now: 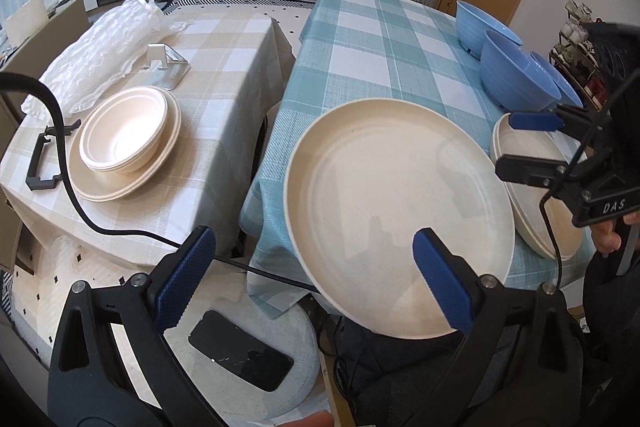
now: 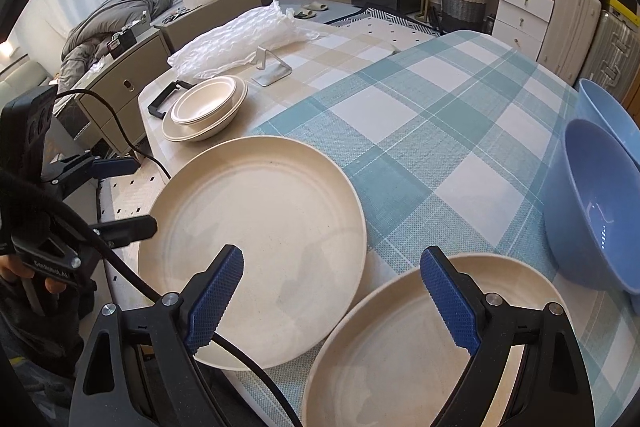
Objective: Organize plates and bowls
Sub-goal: 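Close the left tool on a cream plate rim while the right tool grips another plate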
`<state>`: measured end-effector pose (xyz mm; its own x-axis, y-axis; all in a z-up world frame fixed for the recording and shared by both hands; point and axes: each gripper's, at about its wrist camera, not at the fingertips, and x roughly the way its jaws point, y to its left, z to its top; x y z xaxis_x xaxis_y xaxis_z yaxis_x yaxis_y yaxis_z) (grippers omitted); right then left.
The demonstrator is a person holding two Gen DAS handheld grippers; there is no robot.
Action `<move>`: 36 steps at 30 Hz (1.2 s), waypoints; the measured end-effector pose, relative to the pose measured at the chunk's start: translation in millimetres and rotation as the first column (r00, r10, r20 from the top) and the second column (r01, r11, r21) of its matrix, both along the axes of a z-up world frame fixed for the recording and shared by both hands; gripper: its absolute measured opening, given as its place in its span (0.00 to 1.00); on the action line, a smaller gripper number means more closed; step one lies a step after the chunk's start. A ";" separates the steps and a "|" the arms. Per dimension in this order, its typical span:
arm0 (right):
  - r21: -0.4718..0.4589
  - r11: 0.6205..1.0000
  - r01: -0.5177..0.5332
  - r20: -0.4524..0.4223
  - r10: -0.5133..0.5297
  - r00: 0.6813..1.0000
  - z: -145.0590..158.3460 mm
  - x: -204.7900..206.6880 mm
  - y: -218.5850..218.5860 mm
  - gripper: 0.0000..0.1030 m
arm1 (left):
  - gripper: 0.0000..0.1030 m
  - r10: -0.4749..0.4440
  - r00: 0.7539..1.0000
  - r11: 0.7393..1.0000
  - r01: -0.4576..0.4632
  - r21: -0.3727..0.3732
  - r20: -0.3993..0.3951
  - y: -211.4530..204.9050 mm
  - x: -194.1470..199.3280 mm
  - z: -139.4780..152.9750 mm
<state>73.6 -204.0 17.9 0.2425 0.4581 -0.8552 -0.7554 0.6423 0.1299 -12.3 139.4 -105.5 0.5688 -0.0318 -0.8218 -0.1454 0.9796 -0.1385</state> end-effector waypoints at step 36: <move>-0.059 0.997 -0.043 -0.173 0.032 0.984 -37.9 35.2 23.1 0.44 | 0.29 0.003 0.999 0.995 -0.008 -0.100 -0.051 1.4 6.9 -31.7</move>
